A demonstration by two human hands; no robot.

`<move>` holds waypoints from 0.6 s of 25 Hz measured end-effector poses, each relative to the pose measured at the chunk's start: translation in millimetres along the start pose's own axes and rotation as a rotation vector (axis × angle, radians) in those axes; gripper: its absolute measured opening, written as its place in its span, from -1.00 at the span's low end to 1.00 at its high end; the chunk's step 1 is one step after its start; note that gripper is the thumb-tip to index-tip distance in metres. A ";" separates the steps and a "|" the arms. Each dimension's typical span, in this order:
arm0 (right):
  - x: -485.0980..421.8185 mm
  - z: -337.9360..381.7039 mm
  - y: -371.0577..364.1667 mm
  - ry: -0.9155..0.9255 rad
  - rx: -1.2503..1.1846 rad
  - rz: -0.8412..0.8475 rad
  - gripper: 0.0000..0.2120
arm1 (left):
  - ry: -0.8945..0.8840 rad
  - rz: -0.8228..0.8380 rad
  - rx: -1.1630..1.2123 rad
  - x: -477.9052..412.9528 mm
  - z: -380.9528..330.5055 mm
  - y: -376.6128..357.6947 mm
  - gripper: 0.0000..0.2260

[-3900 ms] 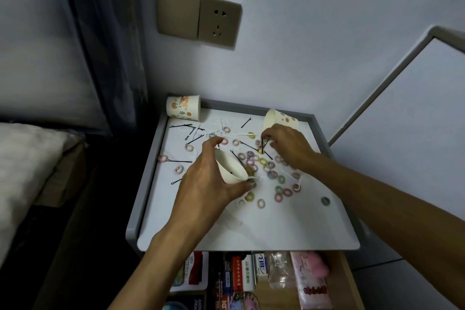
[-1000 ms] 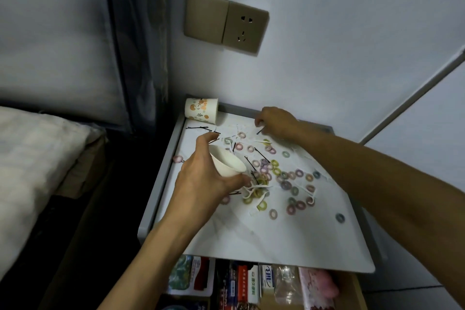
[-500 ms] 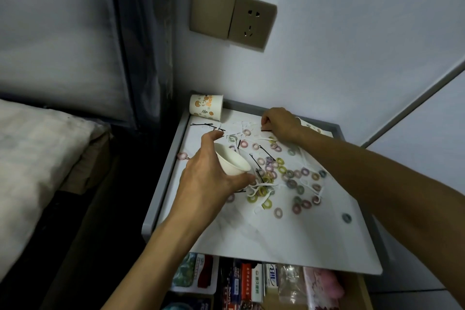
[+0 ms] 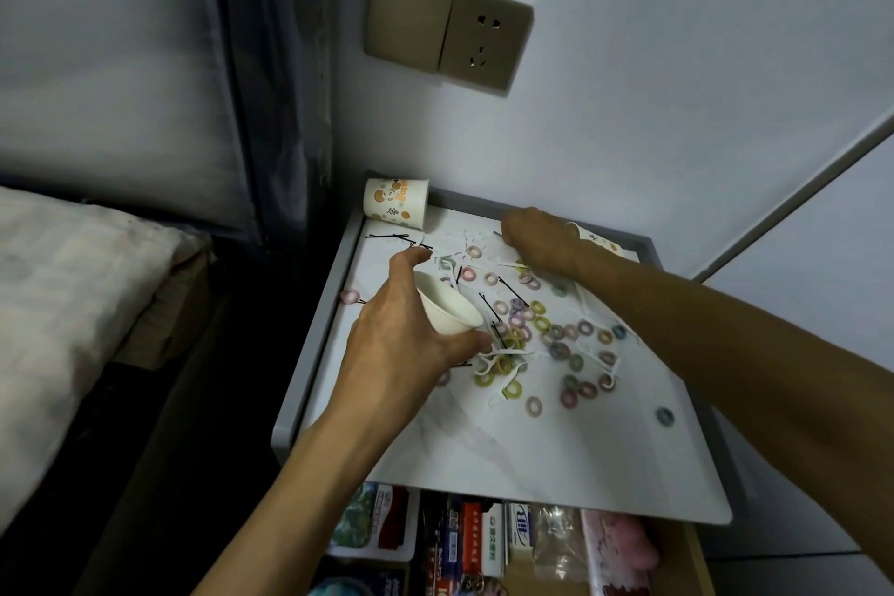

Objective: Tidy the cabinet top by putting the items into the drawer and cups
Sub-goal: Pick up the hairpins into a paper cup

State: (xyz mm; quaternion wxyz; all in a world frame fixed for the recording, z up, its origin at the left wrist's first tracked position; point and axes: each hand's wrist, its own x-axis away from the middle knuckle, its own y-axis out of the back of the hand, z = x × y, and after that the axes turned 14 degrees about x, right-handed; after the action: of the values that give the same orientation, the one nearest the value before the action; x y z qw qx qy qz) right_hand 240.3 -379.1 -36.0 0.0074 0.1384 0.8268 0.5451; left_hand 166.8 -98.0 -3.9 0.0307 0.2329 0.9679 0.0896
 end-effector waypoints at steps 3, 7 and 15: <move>15.2 1.5 6.8 -0.087 -0.271 -0.137 -0.87 | -0.011 -0.001 -0.005 -0.3 1.0 0.4 -0.17; 52.6 9.0 -4.8 -0.081 -0.376 -0.066 -0.94 | -0.013 0.008 -0.024 1.8 0.1 0.1 -0.19; 61.5 28.4 -23.0 -0.236 -0.289 -0.001 -0.86 | -0.030 -0.005 -0.030 3.2 0.2 -2.2 -0.19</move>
State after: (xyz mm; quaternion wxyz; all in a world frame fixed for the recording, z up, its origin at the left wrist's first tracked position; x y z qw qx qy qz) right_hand 180.8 -347.5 -59.8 0.1246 0.1984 0.7333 0.6383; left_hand 163.0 -98.4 -4.6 0.0488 0.2311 0.9665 0.1006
